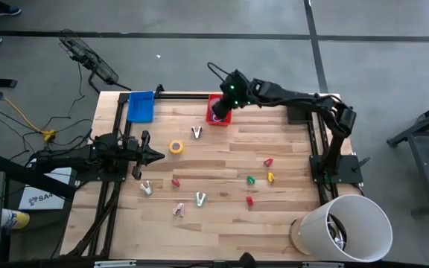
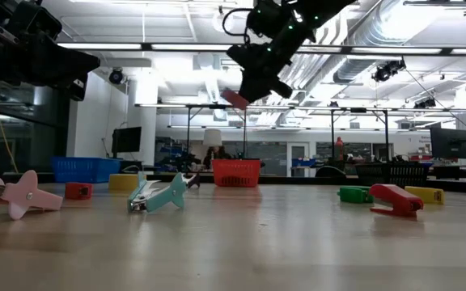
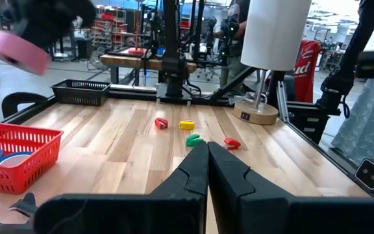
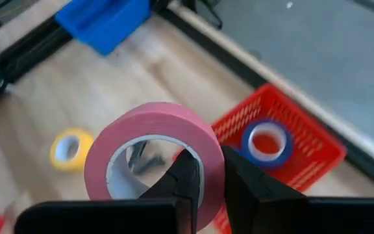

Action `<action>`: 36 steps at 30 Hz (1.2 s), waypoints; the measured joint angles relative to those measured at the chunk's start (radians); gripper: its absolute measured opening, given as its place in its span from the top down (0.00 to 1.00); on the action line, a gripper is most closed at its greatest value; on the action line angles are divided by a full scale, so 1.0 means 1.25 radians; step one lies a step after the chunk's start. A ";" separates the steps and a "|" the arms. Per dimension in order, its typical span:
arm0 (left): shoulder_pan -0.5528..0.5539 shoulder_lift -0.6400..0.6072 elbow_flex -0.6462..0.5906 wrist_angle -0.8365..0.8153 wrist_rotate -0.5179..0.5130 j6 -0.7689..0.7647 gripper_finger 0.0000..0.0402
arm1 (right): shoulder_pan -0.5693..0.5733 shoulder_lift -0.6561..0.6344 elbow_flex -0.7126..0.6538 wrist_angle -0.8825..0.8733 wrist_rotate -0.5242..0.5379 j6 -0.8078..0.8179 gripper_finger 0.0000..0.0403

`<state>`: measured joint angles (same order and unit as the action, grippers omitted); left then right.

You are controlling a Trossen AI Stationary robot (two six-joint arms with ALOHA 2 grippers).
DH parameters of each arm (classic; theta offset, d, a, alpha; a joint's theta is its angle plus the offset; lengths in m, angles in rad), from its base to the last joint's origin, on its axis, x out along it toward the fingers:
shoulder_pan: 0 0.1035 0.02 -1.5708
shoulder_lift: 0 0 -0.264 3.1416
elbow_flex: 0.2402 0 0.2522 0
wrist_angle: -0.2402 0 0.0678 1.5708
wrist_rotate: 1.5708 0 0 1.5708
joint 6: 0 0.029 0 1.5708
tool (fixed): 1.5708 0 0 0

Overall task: Pick and place Stapler, Stapler remover, tape
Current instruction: Put the pink tape into the red bin

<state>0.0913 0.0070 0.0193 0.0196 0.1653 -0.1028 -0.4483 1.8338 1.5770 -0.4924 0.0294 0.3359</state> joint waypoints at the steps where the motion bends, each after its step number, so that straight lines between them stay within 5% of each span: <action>1: 0.000 0.000 0.000 0.000 0.000 0.000 1.00 | -0.004 0.011 0.016 -0.001 0.010 -0.002 0.91; 21: 0.000 0.000 0.000 0.000 0.000 0.000 1.00 | -0.081 0.304 0.283 -0.241 -0.018 0.000 0.90; 36: 0.000 0.000 0.000 0.000 0.000 0.000 1.00 | -0.089 0.325 0.285 -0.269 -0.091 -0.014 0.89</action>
<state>0.0914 0.0071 0.0196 0.0196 0.1650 -0.1028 -0.5598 2.2406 1.9338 -0.8292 -0.0845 0.3184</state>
